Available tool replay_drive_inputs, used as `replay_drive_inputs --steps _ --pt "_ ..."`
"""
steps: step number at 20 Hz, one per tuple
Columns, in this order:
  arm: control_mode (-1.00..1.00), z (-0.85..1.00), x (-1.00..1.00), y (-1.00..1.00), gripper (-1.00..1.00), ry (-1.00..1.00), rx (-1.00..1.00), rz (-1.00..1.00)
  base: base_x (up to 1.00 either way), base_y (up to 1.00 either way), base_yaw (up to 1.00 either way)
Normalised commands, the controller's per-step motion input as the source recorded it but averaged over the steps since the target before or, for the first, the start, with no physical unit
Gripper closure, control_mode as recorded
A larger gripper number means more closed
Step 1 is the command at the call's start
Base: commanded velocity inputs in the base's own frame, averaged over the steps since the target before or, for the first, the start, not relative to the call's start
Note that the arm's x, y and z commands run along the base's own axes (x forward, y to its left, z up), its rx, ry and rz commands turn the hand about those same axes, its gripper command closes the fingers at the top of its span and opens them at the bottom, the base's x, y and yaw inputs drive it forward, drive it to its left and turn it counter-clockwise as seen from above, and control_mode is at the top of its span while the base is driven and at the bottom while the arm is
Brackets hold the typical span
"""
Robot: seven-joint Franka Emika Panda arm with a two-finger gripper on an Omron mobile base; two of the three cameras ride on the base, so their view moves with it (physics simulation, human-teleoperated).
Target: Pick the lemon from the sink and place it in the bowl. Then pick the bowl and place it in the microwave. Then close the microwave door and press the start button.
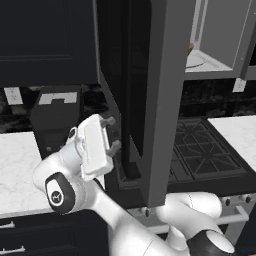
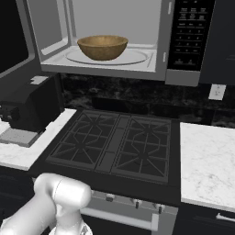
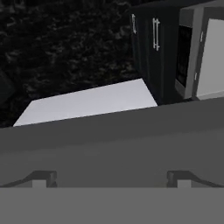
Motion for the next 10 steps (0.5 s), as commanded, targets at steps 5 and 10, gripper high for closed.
replay_drive_inputs --steps 5,10 --pt "-1.0 0.43 -0.55 -0.57 -1.0 0.0 0.01 -0.04 0.0 0.0 0.0" --pt "-1.0 0.46 -0.59 -0.69 -1.0 0.0 0.04 -0.01 0.0 0.0 0.0"
